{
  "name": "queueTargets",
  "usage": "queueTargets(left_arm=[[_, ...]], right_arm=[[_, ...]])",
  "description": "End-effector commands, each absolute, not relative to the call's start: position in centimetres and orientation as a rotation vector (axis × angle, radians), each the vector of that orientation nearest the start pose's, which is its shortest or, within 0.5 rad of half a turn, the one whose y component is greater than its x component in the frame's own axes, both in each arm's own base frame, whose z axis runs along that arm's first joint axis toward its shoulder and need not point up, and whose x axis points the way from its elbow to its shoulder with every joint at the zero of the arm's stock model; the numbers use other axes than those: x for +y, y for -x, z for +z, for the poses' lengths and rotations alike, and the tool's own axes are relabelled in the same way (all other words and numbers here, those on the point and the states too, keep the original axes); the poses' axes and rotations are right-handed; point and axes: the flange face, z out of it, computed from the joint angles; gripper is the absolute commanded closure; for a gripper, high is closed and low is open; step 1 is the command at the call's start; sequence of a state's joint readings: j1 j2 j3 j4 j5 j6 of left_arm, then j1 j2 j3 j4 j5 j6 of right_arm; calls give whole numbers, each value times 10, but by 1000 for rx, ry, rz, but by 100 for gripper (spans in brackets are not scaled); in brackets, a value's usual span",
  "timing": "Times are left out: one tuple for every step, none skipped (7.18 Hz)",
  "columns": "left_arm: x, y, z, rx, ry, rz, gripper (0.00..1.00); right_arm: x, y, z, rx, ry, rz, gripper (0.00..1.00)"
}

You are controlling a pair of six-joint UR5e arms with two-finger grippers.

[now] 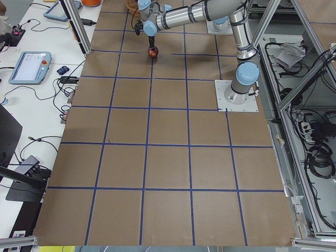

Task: Put all apples into basket
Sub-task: 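Release the red apple into the basket while the left sets down the dark apple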

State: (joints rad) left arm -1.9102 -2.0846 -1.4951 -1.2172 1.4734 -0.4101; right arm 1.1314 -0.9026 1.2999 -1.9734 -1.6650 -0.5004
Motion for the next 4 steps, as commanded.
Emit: queueTargets(left_arm=[[-575, 305, 343, 3158, 166, 288, 0], [-570, 280, 368, 3156, 77, 332, 0], [-563, 262, 392, 3161, 89, 316, 0], [-551, 253, 416, 3166, 108, 290, 0]], right_arm=[[-707, 197, 242, 3212, 88, 92, 0], [-705, 196, 250, 3212, 88, 101, 0], [-699, 189, 264, 3190, 80, 145, 0], [-690, 176, 293, 3185, -16, 154, 0]])
